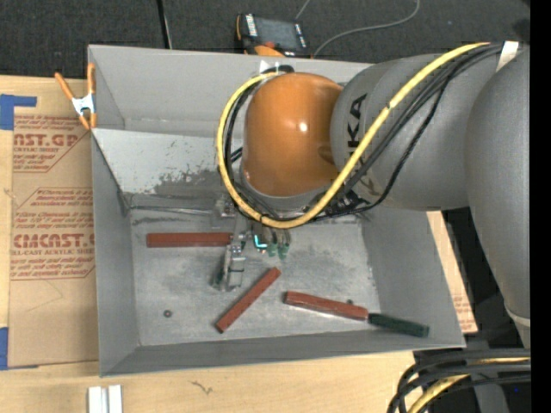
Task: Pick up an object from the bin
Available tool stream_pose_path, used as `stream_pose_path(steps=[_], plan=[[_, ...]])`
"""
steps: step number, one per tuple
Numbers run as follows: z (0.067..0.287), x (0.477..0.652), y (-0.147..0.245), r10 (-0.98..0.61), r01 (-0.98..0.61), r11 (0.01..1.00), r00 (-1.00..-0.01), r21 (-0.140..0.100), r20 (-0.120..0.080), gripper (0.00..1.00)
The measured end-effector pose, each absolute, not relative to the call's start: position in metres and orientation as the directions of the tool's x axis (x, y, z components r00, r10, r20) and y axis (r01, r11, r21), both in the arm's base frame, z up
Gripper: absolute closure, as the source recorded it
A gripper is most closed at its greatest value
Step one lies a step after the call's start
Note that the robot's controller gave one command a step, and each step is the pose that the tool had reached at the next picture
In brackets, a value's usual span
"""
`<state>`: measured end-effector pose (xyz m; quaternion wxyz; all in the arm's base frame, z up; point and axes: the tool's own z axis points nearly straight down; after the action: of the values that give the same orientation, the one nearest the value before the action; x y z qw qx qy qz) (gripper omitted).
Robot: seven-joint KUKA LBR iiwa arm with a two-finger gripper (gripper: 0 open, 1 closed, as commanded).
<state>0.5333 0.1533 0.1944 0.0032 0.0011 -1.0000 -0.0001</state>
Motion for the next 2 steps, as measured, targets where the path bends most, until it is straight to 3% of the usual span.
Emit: stream_pose_path(steps=[1, 2], plan=[[0.068, 0.558, 0.074, 0.152, 0.152, 0.988, -0.988, 0.001, 0.001, 0.00], [0.071, 0.577, 0.142, 0.160, 0.160, 0.987, -0.987, 0.005, -0.004, 0.00]])
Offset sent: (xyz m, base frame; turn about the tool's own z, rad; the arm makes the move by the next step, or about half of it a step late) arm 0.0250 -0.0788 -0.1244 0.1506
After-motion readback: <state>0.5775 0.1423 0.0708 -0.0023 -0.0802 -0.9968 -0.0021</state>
